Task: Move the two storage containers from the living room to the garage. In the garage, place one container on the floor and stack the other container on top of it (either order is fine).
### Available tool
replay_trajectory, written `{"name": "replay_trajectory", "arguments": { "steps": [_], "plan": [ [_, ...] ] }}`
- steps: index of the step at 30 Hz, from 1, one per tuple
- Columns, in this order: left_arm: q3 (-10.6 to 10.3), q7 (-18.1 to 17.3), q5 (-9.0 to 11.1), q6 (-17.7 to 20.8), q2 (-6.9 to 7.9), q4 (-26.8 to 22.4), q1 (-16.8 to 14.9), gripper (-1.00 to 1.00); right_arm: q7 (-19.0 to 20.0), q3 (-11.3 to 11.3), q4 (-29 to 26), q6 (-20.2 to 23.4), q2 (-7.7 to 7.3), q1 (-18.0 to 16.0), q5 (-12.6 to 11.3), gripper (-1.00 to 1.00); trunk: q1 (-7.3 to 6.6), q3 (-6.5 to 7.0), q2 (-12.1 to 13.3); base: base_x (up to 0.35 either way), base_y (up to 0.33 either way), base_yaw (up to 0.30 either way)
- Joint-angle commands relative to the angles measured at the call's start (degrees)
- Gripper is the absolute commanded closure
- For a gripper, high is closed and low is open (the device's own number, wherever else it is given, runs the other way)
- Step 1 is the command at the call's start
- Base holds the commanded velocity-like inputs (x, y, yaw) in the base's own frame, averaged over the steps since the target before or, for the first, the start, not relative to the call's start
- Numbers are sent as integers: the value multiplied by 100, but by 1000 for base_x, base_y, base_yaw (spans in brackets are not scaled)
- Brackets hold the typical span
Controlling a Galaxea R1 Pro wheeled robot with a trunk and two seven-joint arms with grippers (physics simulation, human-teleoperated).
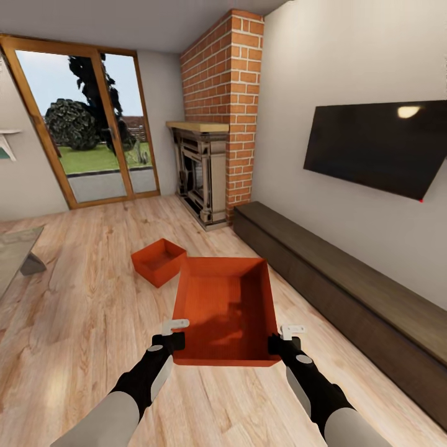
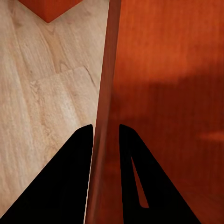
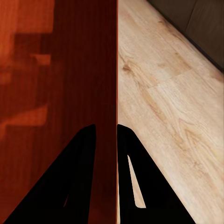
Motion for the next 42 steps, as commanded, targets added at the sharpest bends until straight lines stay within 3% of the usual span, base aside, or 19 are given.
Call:
{"name": "replay_trajectory", "arguments": {
  "steps": [1,42],
  "plan": [
    [100,525,-42,42,-2,-15,-3,100,-86,-16,-20,27,-6,-1,11,100,0,3,-4,0,0,0],
    [98,473,-42,38,1,-6,-3,100,-77,-15,-20,27,-6,0,11,100,0,374,-4,0,0,0]
  ]
}}
